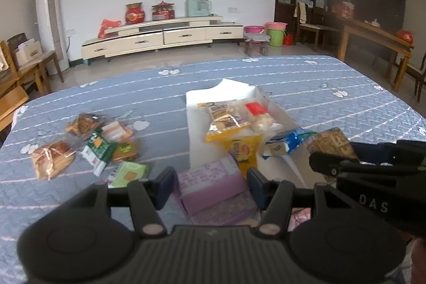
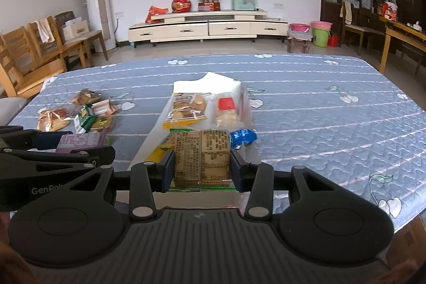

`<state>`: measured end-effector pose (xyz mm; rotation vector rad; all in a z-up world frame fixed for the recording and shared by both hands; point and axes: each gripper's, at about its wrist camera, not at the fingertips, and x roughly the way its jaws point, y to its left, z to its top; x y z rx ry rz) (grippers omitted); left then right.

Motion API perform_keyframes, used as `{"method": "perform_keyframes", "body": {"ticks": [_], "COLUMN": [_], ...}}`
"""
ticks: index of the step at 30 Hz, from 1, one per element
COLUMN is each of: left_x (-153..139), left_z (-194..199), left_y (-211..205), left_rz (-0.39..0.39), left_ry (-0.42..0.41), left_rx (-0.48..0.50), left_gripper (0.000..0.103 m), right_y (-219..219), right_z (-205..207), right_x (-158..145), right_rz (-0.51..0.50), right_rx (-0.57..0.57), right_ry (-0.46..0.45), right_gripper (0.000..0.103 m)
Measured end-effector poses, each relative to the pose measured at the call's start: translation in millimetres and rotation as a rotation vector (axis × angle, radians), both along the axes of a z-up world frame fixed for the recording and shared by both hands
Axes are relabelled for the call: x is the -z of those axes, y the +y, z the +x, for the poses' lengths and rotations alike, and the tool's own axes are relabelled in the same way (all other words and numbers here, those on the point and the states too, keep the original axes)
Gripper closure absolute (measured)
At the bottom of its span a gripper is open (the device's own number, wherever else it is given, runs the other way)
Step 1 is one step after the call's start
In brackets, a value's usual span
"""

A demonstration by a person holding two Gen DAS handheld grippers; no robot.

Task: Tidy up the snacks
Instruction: 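Carry the pink package and brown biscuit pack over to the white paper, then lower both held packages onto the paper and open both tools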

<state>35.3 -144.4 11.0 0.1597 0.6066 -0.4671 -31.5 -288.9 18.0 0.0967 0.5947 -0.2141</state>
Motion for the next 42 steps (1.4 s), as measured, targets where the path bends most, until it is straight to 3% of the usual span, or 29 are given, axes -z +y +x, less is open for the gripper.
{"method": "perform_keyframes", "body": {"ticks": [29,42], "left_x": [17,24], "left_z": [19,31], "left_y": [-22,-27], "left_rz": [-0.001,-0.038], "left_ry": [0.043,0.068], "left_rx": [0.044,0.077], "left_gripper": [0.044,0.044], "right_y": [-14,-19], "right_z": [13,24], "right_x": [9,12], "right_rz": [0.014,0.005], "right_rx": [0.036,0.053], "right_ry": [0.028,0.036], "right_gripper": [0.05,0.05]}}
